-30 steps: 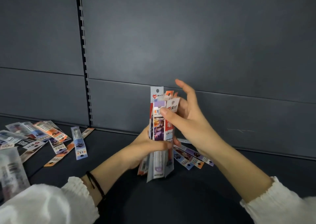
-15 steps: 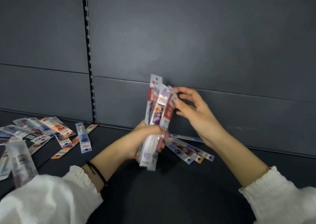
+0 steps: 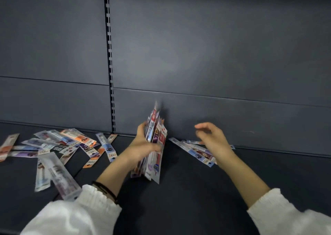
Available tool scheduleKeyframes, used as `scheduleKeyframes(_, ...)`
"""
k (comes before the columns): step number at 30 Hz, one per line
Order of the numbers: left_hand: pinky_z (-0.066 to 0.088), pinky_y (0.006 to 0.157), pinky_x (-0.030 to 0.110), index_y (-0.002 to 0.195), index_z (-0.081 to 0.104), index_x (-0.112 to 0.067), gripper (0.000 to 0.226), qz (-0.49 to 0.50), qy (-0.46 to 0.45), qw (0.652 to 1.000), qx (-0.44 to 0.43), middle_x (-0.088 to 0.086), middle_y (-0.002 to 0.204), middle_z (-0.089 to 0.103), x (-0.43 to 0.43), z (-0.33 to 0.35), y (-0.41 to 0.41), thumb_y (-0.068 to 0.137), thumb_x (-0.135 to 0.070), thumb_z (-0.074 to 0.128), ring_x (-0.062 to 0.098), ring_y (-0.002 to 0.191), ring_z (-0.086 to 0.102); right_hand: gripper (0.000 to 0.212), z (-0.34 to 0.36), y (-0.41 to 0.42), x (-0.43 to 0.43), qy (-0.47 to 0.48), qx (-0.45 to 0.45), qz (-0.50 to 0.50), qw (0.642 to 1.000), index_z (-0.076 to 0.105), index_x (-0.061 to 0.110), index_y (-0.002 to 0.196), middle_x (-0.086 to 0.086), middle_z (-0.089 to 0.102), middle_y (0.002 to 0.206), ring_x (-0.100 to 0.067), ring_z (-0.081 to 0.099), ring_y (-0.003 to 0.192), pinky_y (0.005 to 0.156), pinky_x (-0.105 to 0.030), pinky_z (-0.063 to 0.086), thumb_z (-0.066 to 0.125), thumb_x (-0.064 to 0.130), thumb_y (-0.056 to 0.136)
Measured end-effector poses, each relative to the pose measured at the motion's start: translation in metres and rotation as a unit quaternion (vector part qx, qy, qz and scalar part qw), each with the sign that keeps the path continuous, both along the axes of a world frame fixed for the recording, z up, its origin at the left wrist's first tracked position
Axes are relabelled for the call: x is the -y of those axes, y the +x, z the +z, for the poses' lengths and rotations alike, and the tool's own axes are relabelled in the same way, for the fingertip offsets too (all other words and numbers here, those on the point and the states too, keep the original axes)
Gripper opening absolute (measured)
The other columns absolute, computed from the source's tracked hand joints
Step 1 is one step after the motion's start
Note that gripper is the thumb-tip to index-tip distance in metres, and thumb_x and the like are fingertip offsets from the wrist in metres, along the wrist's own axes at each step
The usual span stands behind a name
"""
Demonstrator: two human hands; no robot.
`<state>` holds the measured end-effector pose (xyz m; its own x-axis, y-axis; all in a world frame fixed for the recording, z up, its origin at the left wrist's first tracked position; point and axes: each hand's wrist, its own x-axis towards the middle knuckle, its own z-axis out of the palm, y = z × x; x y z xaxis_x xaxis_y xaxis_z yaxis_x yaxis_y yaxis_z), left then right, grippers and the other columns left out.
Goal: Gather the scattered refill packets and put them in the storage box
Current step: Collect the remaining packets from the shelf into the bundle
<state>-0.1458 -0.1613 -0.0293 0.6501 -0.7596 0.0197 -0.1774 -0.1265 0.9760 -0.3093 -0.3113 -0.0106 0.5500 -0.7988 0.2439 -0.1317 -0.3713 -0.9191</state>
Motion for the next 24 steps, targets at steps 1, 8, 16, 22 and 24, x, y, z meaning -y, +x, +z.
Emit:
scheduleKeyframes(1,0.046,0.096,0.043,0.143,0.005,-0.05,0.115,0.0,0.023,0.999,0.026,0.003,0.13,0.054,0.001,-0.003,-0.002,0.059,-0.014,0.075,0.026,0.115,0.054,0.022,-0.006,-0.001,0.003,-0.01,0.001,-0.033,0.999,0.064,0.027,0.097,0.003,0.058,0.115,-0.01,0.06,0.087,0.084,-0.035,0.054,0.052,0.01,0.09)
scheduleKeyframes(8,0.016,0.113,0.048,0.148,0.018,-0.042,0.094,0.065,0.197,0.947,0.245,0.001,0.161,-0.004,0.015,-0.01,0.0,0.071,-0.058,0.069,0.033,0.145,0.003,0.024,-0.031,-0.023,0.037,-0.175,-0.146,-0.099,0.969,0.063,0.012,0.112,-0.008,0.054,0.116,-0.016,0.056,0.096,0.078,-0.021,0.041,0.061,0.009,0.088)
scheduleKeyframes(16,0.013,0.114,0.048,0.147,-0.026,-0.031,0.122,0.039,0.269,0.941,0.201,0.012,0.161,-0.005,0.027,-0.006,-0.002,0.07,-0.075,0.059,0.037,0.146,0.003,0.03,-0.038,-0.029,0.053,-0.196,-0.207,-0.065,0.956,0.061,0.014,0.117,-0.007,0.053,0.114,-0.017,0.054,0.097,0.081,-0.022,0.038,0.064,0.018,0.088)
scheduleKeyframes(22,0.008,0.115,0.059,0.14,0.011,-0.063,0.071,-0.024,0.25,0.87,0.424,-0.004,0.162,-0.006,0.027,-0.004,-0.009,0.083,-0.062,0.053,0.036,0.146,-0.004,0.066,-0.045,-0.024,0.05,-0.24,-0.295,-0.021,0.925,0.043,0.027,0.14,0.002,0.044,0.142,-0.021,0.034,0.133,0.108,-0.037,0.031,0.063,0.054,0.083)
scheduleKeyframes(24,0.007,0.115,0.06,0.142,0.023,-0.056,0.059,-0.027,0.267,0.866,0.422,-0.003,0.162,0.0,0.029,-0.005,-0.012,0.087,-0.067,0.04,0.035,0.146,-0.001,0.077,-0.047,-0.02,0.051,-0.243,-0.346,-0.009,0.906,0.034,0.03,0.145,0.004,0.036,0.15,-0.02,0.028,0.138,0.113,-0.042,0.025,0.055,0.066,0.081)
